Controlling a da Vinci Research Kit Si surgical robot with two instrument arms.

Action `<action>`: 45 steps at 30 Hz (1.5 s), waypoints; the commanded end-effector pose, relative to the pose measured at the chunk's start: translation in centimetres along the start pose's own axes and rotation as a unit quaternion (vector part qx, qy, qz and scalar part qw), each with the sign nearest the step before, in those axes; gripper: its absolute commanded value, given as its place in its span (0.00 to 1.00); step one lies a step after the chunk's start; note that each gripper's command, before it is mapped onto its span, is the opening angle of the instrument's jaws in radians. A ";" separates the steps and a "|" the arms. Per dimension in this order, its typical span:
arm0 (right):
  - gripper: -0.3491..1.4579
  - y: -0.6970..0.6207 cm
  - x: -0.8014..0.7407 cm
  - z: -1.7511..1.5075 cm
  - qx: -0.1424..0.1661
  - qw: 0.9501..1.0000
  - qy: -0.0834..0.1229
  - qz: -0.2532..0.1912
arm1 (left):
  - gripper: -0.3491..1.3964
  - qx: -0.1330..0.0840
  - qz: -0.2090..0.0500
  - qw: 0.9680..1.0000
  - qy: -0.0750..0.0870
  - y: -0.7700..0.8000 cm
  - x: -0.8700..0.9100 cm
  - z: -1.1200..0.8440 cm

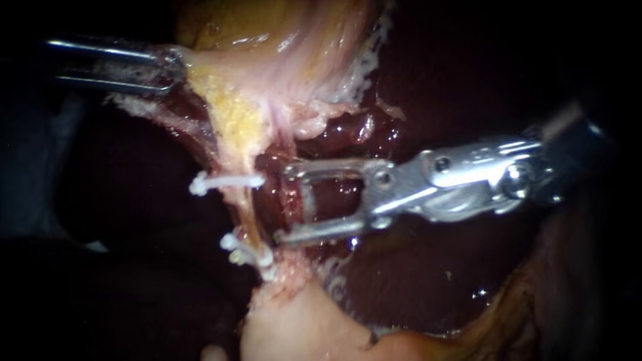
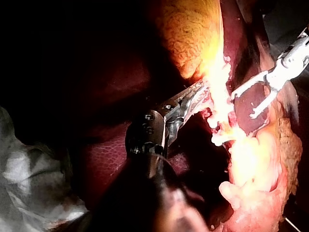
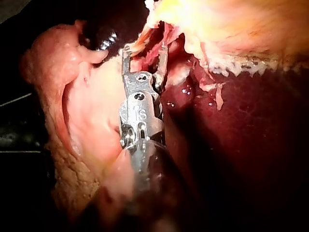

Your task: Going back third clip left tube

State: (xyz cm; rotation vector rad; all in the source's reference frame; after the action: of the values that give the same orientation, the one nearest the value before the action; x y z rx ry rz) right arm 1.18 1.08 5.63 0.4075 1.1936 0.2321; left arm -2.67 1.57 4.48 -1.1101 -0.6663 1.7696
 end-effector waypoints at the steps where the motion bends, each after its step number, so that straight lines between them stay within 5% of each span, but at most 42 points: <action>1: 0.47 -0.01 0.00 -0.11 -0.001 1.000 0.000 -0.003 | 0.00 0.000 0.000 1.000 0.000 0.00 0.00 0.00; 12: 0.47 -0.01 -0.01 -0.81 0.002 1.000 -0.001 -0.017 | 0.00 0.000 0.000 1.000 0.000 0.00 0.00 0.00; 23: 0.47 -0.05 -0.03 -0.86 0.004 1.000 -0.001 -0.018 | 0.00 0.002 0.003 1.000 0.001 -0.07 -0.06 0.14; 38: 0.47 -0.06 -0.03 -0.88 0.004 1.000 -0.001 -0.019 | 0.00 -0.002 0.009 1.000 -0.010 -0.14 -0.20 0.74; 45: 0.47 -0.07 -0.03 -0.88 0.004 1.000 -0.001 -0.019 | 0.00 -0.003 0.010 1.000 -0.012 -0.16 -0.22 0.75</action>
State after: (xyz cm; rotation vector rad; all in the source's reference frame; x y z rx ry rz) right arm 0.34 1.17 5.35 0.3928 1.2003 0.1946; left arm -3.24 1.45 5.04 -1.1040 -0.6767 1.8012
